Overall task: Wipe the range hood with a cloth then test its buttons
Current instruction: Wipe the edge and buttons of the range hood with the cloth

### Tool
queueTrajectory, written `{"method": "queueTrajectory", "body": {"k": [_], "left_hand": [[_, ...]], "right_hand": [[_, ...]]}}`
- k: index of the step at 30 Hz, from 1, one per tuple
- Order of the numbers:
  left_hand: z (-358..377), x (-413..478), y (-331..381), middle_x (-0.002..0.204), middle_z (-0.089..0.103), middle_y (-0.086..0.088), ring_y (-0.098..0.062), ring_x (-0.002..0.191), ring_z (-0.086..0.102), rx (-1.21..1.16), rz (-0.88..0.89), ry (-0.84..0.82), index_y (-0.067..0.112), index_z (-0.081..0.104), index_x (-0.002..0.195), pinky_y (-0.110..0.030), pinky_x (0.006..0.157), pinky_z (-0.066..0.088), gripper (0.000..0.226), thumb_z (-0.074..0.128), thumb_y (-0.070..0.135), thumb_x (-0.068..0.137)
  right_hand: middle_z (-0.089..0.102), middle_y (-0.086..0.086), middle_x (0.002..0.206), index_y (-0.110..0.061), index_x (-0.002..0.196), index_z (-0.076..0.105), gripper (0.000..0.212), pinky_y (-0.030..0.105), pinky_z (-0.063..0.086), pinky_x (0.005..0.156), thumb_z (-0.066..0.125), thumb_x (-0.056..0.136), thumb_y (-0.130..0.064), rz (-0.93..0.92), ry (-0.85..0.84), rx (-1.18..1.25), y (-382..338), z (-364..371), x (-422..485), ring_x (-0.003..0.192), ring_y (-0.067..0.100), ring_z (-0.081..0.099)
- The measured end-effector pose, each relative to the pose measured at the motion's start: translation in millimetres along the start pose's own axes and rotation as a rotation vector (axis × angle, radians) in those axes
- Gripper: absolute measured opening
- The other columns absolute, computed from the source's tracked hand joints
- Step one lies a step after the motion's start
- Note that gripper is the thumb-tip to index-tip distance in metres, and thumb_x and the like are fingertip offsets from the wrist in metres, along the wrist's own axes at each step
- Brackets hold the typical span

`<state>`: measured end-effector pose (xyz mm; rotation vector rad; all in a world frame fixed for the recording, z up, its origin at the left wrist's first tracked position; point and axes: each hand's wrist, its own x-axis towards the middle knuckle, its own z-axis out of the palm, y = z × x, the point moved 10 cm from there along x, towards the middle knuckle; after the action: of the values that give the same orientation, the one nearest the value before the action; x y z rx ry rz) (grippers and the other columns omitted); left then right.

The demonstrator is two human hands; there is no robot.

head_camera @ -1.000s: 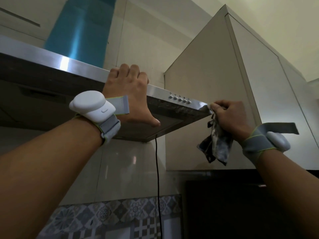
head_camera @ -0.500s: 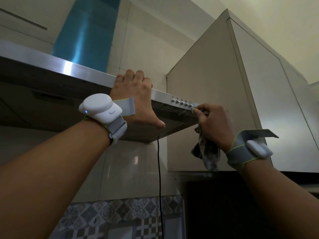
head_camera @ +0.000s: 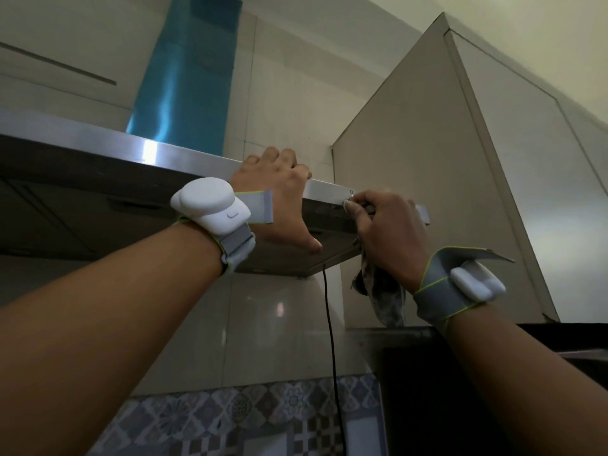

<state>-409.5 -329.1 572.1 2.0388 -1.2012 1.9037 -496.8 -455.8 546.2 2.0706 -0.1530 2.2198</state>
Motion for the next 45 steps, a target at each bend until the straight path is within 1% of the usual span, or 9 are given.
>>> {"method": "queueTrajectory", "body": {"k": [3,7,13,23,27,32,37,41,45], "left_hand": [[1,-2,-4,0.131,0.047,-0.004,-0.025,0.119,0.043,-0.014,0.014,-0.041,0.021,0.042,0.139,-0.041,0.102,0.04,0.106,0.062,0.085,0.056],[-6,-5,-10,0.13,0.047,-0.003,-0.024,0.118,0.042,-0.028,0.019,-0.051,0.022,0.044,0.138,-0.039,0.099,0.041,0.104,0.062,0.084,0.056],[-18,-17,-26,0.127,0.049,-0.001,-0.022,0.115,0.044,-0.022,0.016,0.006,0.023,0.048,0.134,-0.038,0.097,0.042,0.098,0.061,0.083,0.058],[-39,-41,-78,0.12,0.053,0.001,-0.021,0.109,0.047,0.007,0.005,0.024,0.026,0.052,0.131,-0.037,0.093,0.045,0.104,0.048,0.092,0.051],[-48,-52,-101,0.115,0.053,0.003,-0.017,0.105,0.047,-0.001,-0.001,0.05,0.027,0.053,0.129,-0.034,0.09,0.044,0.097,0.052,0.091,0.056],[-63,-68,-132,0.102,0.055,0.005,-0.015,0.094,0.048,0.027,-0.028,0.125,0.029,0.061,0.114,-0.031,0.081,0.041,0.093,0.041,0.096,0.052],[-82,-90,-168,0.087,0.052,0.006,-0.016,0.087,0.046,-0.105,-0.062,0.205,0.028,0.067,0.105,-0.031,0.075,0.037,0.066,0.032,0.072,0.07],[-90,-103,-204,0.094,0.059,-0.001,-0.023,0.091,0.051,-0.17,-0.133,0.22,0.025,0.069,0.1,-0.037,0.08,0.044,0.061,0.024,0.059,0.075],[-91,-111,-240,0.09,0.058,-0.001,-0.023,0.084,0.052,-0.144,-0.195,0.213,0.019,0.069,0.098,-0.041,0.077,0.048,0.061,0.023,0.055,0.08]], "right_hand": [[0.063,-0.003,0.099,-0.026,0.103,0.07,0.022,0.039,0.052,0.077,0.054,0.094,-0.038,-0.02,-0.005,-0.027,-12,2,1,0.088,0.018,0.059],[0.065,0.0,0.097,-0.025,0.1,0.07,0.023,0.032,0.048,0.074,0.052,0.093,-0.038,0.044,-0.009,-0.12,-16,-1,9,0.089,0.024,0.06],[0.069,0.009,0.097,-0.021,0.097,0.072,0.025,0.04,0.052,0.08,0.052,0.091,-0.035,0.164,-0.036,-0.119,-33,0,23,0.093,0.034,0.062],[0.071,0.007,0.096,-0.022,0.098,0.07,0.025,0.04,0.052,0.079,0.053,0.089,-0.039,0.113,0.006,-0.02,-90,17,16,0.091,0.033,0.063],[0.069,0.006,0.093,-0.023,0.097,0.068,0.025,0.042,0.053,0.077,0.052,0.089,-0.041,0.108,0.017,-0.008,-108,23,13,0.089,0.032,0.063],[0.069,0.005,0.092,-0.023,0.097,0.067,0.025,0.039,0.052,0.076,0.05,0.091,-0.041,0.094,0.015,0.012,-128,27,11,0.087,0.03,0.062],[0.067,0.003,0.09,-0.023,0.097,0.067,0.024,0.035,0.05,0.072,0.05,0.093,-0.04,0.065,0.006,0.019,-152,31,7,0.085,0.026,0.061],[0.066,0.002,0.087,-0.023,0.096,0.067,0.023,0.035,0.049,0.07,0.049,0.095,-0.038,0.024,0.001,0.016,-176,36,6,0.082,0.024,0.061],[0.065,0.003,0.088,-0.022,0.096,0.066,0.024,0.037,0.049,0.071,0.048,0.096,-0.037,-0.012,0.002,0.012,-201,42,4,0.083,0.026,0.062]]}}
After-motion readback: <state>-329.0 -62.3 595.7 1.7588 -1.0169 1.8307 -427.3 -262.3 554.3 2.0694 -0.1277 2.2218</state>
